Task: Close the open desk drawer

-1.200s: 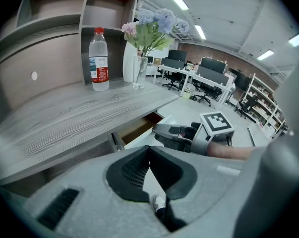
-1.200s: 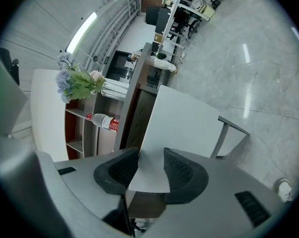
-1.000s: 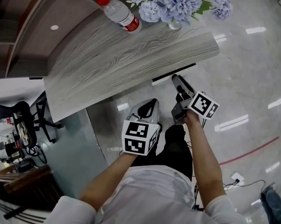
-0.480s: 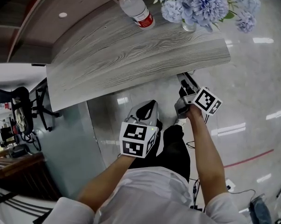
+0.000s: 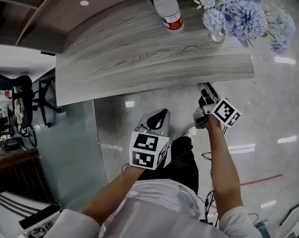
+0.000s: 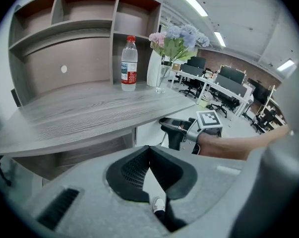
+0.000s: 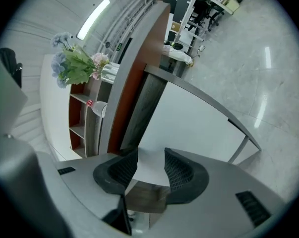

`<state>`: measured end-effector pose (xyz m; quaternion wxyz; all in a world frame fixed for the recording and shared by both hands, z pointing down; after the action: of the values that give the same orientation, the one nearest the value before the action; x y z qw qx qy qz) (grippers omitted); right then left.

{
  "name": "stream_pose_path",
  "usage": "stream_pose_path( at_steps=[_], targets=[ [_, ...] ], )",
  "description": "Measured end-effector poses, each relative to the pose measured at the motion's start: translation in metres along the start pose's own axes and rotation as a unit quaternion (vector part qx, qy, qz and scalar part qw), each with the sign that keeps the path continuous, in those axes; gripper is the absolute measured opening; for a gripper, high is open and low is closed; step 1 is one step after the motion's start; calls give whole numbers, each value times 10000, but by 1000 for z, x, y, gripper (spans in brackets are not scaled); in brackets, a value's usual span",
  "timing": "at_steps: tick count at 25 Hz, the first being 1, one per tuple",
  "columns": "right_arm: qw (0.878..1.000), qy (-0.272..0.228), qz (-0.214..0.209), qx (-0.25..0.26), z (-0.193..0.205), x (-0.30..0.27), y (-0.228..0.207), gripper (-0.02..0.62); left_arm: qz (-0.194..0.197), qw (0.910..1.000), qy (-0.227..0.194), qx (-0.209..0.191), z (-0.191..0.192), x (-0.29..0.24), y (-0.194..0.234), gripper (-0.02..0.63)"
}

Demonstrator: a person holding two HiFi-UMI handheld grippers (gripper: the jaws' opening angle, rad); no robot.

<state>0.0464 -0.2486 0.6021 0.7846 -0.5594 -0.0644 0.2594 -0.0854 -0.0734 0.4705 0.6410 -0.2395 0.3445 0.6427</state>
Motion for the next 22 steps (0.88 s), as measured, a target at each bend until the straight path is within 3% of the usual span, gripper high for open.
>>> stream_pose_path(
  at_steps=[6,12,22],
  targets=[
    [9962,457,402,616,19,26,24,106,59,9996,-250,93,-13,11,5,5],
    [9870,526,570,1406,29,49,76,52,307,9983,-490,110,-21,28,8,5],
    [9526,507,641,2929,41,70,182,21,901,9922,-834,-216,-34,59,15,5]
  ],
)
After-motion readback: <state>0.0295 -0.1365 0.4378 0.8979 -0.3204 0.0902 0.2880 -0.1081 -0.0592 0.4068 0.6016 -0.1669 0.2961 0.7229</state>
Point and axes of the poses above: the fingertips, and each gripper's own axes: x backward along the fingers, y to its left, z out of its underside, the point moved 8 cm from there along x, backward along the fingers, and after that the axes turned 1 degree about y, right-handed, at the moved point
